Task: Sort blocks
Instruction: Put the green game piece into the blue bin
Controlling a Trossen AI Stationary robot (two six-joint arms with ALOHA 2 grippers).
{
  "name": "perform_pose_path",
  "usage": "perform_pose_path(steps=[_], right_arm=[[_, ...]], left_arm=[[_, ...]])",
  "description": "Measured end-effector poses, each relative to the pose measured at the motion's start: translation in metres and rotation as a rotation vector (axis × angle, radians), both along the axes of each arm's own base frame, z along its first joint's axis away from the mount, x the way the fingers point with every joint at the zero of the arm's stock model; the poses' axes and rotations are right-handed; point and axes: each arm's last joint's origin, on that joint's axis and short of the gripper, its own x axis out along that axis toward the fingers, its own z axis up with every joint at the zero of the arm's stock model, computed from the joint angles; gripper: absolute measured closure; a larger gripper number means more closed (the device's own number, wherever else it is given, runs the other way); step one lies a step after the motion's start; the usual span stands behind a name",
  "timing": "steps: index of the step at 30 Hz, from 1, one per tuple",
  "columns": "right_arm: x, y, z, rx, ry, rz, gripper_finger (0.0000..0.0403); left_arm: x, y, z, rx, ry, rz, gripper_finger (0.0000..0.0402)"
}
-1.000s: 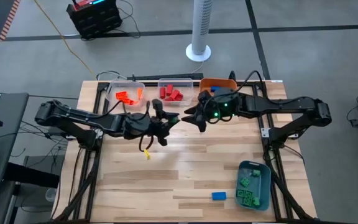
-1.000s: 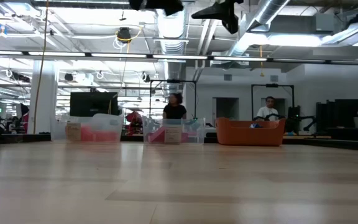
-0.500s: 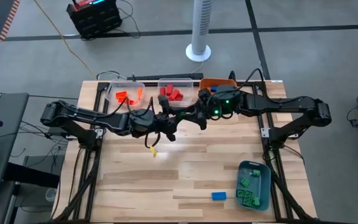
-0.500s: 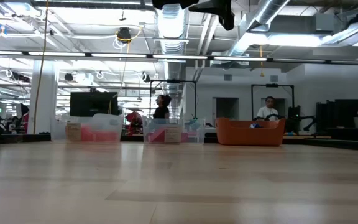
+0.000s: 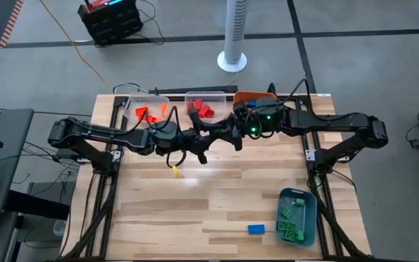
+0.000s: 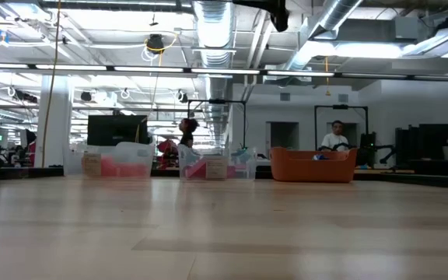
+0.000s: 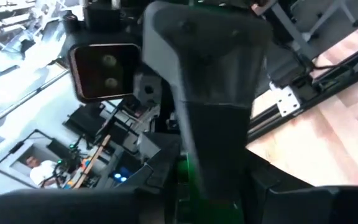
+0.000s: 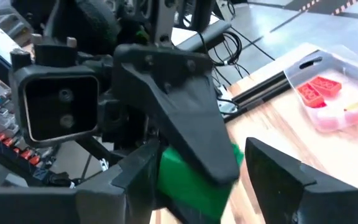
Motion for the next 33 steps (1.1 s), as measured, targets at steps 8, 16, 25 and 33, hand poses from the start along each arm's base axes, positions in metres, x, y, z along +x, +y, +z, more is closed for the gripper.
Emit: perform_pose_path(steps=[8,16,25,33], right_arm=[[0.000,-0.002,0.001,-0.003,-0.016,-0.006,0.0240],[-0.001,-0.004,0.001,-0.003,-0.010,-0.014,0.0292],[-0.002,-0.011,-0.002,0.013,0.021,-0.017,0.0292],[-0.033,-0.033,0.009,-0.025,0.299,-0.027,0.0292]], left_arm=[[0.000,0.000,-0.001,-0.010,0.004,0.000,0.0303],[0.000,0.003,0.001,-0.082,-0.041,-0.012,0.0271],[0.000,0.002,0.005,-0.135,-0.098,-0.021,0.0187],[0.000,0.002,-0.001,-0.300,-0.091,-0.007,0.0152]])
